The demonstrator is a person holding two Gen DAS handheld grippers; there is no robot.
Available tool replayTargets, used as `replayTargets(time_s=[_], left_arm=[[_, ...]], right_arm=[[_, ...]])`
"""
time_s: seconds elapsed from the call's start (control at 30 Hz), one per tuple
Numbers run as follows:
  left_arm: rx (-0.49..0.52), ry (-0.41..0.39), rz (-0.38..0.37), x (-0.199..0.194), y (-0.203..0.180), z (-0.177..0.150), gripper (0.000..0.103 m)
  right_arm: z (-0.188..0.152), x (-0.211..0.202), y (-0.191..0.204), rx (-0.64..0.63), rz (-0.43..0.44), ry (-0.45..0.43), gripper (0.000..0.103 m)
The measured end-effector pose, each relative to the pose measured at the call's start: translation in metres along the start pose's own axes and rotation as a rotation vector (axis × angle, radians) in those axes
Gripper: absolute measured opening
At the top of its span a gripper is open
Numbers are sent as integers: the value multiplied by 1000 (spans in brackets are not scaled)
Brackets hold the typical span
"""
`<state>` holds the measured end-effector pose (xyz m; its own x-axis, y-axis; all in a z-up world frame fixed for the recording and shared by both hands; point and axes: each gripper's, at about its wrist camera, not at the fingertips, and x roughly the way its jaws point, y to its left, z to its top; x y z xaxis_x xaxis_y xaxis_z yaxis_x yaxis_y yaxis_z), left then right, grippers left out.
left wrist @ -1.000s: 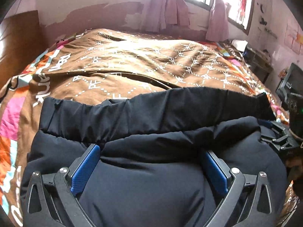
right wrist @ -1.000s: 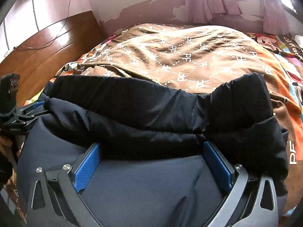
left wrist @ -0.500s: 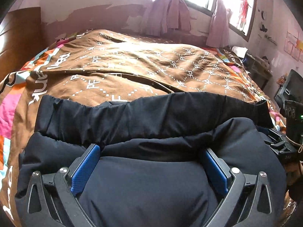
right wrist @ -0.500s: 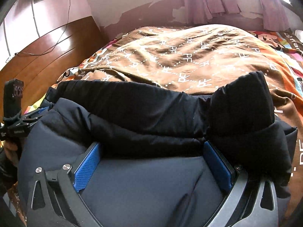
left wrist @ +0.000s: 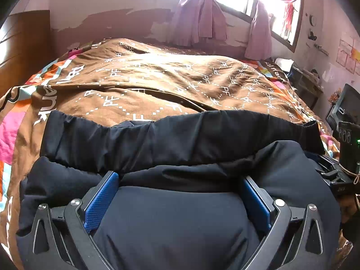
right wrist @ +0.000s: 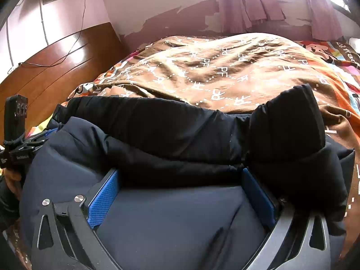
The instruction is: Fold large clothes
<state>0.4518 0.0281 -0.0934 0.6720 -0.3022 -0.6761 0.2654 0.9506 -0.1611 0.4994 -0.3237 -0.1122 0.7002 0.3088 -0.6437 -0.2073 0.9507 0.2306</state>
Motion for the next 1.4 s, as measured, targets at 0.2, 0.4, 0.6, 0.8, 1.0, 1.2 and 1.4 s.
replayTargets(time_s=[0.2, 0.4, 0.6, 0.8, 1.0, 1.2, 1.4], left_arm=[[1, -2, 2, 0, 0, 0, 103], [2, -12, 4, 1, -1, 1, 103], [4, -35, 0, 0, -1, -1, 103], [40, -106, 43, -18, -10, -8, 103], [14, -158, 135, -53, -7, -12, 103], [-41, -189, 202, -104, 26, -25, 103], [-79, -87, 270, -118, 77, -42, 103]], right_arm=[[-2, 0, 0, -4, -7, -7, 103], [-2, 1, 1, -9, -15, -11, 103], [-3, 1, 2, -15, -20, -24, 103], [-11, -16, 11, -43, -62, -92, 102], [-16, -58, 13, -32, -185, -169, 102], [-35, -118, -20, 73, -264, -232, 102], [-60, -124, -50, 51, -345, -61, 102]])
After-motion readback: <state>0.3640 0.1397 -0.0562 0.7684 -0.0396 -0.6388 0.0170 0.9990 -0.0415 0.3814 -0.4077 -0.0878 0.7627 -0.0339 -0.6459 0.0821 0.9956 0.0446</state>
